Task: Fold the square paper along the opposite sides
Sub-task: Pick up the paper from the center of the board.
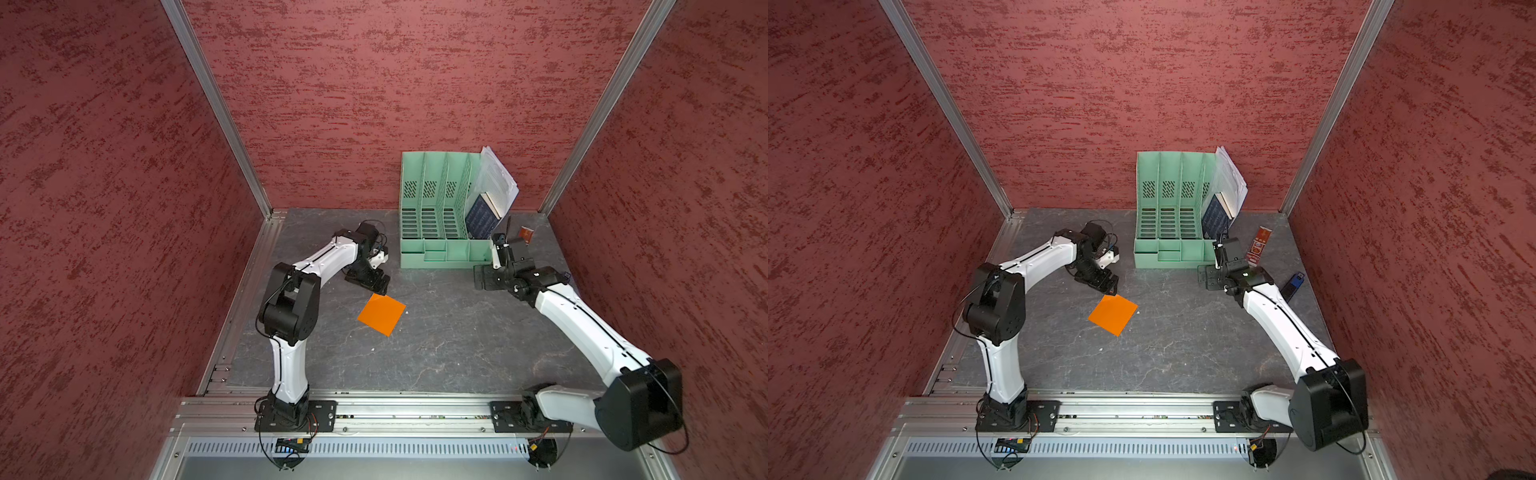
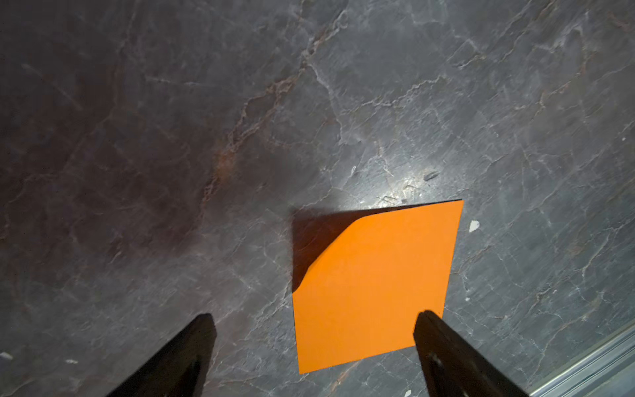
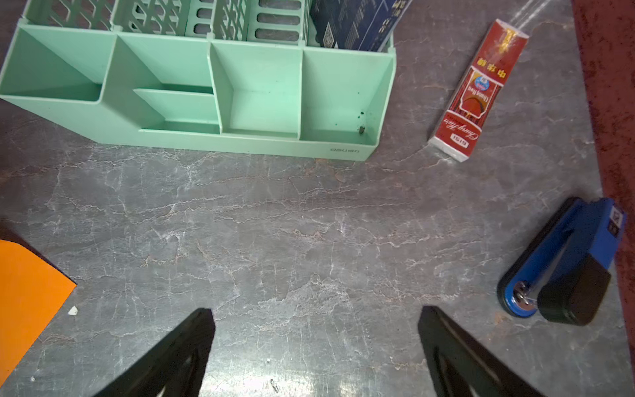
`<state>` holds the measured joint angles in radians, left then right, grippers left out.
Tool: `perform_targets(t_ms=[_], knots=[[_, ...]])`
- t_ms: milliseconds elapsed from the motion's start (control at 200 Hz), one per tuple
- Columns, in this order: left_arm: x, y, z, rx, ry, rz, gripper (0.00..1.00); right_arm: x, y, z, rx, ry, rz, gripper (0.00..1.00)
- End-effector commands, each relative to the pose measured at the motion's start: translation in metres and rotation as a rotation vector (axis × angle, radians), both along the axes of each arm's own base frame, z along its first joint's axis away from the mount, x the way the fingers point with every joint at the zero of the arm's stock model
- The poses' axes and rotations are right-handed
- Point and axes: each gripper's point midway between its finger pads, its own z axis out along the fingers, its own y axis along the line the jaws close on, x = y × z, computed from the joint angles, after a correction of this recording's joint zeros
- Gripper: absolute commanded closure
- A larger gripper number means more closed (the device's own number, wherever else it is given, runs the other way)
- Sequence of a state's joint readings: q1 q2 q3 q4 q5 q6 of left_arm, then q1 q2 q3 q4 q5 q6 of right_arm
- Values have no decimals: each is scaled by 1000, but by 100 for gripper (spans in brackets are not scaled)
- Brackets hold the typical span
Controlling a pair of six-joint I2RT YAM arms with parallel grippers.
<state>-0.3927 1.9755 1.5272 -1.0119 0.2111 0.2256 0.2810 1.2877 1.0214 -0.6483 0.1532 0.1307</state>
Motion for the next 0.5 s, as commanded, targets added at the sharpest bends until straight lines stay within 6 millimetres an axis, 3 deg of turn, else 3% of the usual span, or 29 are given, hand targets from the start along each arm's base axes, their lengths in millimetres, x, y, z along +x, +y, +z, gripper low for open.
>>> perform_targets(t_ms=[0, 150, 496], knots=[[11, -11, 4, -50, -48, -57, 7, 5, 7, -3, 23, -9, 25, 2], [13, -19, -8, -83, -39, -72, 10, 7, 9, -8, 21, 3, 29, 1], [6, -19, -35, -56, 16, -90, 20, 8, 4, -13, -7, 13, 14, 2]])
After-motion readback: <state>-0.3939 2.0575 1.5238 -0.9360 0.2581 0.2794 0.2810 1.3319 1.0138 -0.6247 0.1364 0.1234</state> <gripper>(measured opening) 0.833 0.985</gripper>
